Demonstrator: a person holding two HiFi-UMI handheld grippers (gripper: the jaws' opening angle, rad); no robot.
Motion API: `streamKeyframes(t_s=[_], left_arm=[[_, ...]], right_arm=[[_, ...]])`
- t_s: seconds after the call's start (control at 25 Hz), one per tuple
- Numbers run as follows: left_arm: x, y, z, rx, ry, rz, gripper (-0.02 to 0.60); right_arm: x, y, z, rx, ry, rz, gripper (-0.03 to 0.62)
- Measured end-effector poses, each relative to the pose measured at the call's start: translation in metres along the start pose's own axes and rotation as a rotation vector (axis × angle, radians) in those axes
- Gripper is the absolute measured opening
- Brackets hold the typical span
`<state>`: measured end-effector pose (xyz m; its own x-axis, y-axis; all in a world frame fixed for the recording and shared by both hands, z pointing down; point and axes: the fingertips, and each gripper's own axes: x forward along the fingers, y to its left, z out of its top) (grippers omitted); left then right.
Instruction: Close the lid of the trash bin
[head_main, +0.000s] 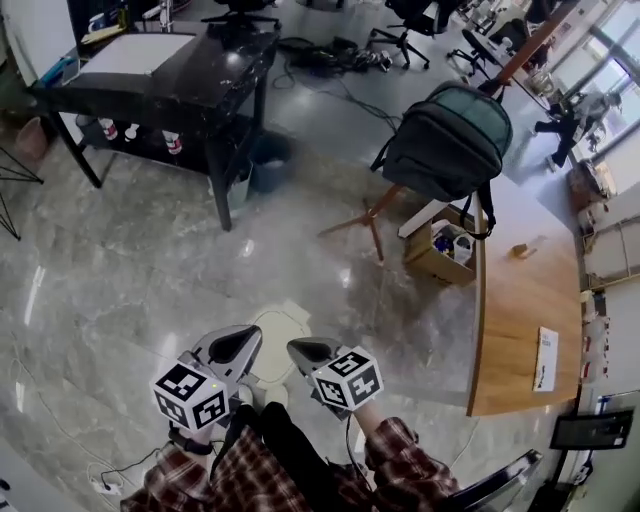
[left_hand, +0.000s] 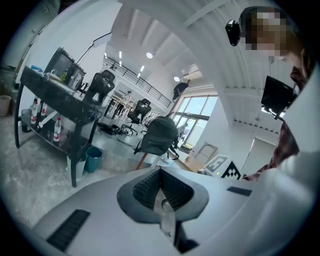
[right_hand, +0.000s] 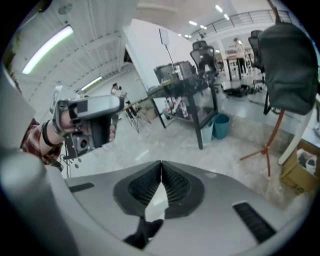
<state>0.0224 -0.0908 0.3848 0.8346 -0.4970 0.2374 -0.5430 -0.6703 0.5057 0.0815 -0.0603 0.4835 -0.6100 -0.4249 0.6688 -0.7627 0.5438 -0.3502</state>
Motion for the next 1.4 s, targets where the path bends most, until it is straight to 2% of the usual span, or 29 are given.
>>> streamKeyframes(t_s=[0.28, 0.4, 0.52, 0.64, 0.88, 1.4], left_arm=[[-0.020, -0.090, 0.099, 0.106, -0.137, -0.086, 0.011], [-0.029, -0.122, 0.128, 0.153, -0.185, -0.126, 0.011], [-0.039, -0.146, 0.148, 0.202, -0.218, -0.145, 0.011], [-0.051, -0.161, 0.148, 0.194, -0.243, -0.150, 0.011], [-0.060, -0.174, 0.155, 0.234, -0.269, -0.157, 0.011], [-0.074, -0.172, 0.149, 0.213, -0.256, -0.145, 0.011]], right_arm=[[-0.126, 0.051, 0.122, -0.106, -0.356, -0.042, 0.014], [-0.173, 0.068, 0.147, -0.131, -0.472, -0.061, 0.014], [-0.203, 0.088, 0.158, -0.154, -0.552, -0.019, 0.014], [-0.222, 0.096, 0.156, -0.145, -0.601, -0.049, 0.014], [-0.245, 0.103, 0.170, -0.172, -0.680, -0.084, 0.014], [-0.231, 0.121, 0.172, -0.184, -0.628, -0.053, 0.013]])
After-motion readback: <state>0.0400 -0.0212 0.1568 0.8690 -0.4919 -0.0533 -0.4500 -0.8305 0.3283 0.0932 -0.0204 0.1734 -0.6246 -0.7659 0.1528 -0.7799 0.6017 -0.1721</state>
